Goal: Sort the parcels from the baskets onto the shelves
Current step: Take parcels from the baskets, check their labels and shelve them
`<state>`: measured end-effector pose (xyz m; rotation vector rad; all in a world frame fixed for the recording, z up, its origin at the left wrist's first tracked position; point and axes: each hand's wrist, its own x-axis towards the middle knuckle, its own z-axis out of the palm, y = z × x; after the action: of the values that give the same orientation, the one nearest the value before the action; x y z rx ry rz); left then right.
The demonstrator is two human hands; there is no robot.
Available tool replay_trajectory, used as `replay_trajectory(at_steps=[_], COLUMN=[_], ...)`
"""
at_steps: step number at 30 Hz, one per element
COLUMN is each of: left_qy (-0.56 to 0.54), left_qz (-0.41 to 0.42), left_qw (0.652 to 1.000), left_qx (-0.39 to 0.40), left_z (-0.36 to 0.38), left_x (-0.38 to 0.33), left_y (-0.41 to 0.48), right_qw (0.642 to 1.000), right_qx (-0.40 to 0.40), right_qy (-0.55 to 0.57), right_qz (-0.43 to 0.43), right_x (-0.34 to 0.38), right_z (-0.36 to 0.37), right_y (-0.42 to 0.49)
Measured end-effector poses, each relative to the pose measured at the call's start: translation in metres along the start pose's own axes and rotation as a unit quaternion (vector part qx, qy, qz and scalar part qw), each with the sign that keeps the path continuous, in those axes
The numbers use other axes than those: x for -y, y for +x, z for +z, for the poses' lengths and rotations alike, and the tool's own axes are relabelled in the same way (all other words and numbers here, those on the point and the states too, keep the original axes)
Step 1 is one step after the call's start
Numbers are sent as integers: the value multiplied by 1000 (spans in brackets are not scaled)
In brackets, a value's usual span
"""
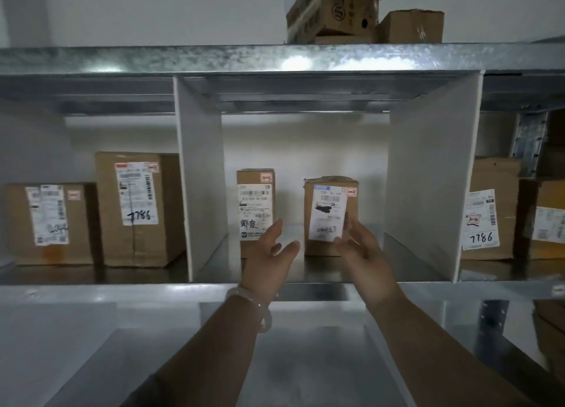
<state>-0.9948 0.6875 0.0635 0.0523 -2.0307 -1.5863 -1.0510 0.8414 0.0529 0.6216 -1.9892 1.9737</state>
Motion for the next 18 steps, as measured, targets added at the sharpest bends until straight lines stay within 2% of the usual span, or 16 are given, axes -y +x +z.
replay_trajectory(at_steps=[3,5,9,13,18], left_qy=[0,4,35,62,89], left_qz=[22,11,-28,-56,-109], left_qw=[1000,1000,996,985,960], left_qx=[1,-1,-74,-152,-243], left_z=[-45,-88,-201,-322,-451], left_x=[0,2,20,38,63], left_y=[-30,-55,-107,-172,-253], right_qw=[1000,999,995,974,934], right_qx=[0,33,95,214,345], right_qy=[16,22,40,49,54], right_qz=[-17,-24,6,55,75], right_x=[12,22,40,55,78], right_z=[46,85,186,298,415], right_y=[-35,-64,-131,-203,-284])
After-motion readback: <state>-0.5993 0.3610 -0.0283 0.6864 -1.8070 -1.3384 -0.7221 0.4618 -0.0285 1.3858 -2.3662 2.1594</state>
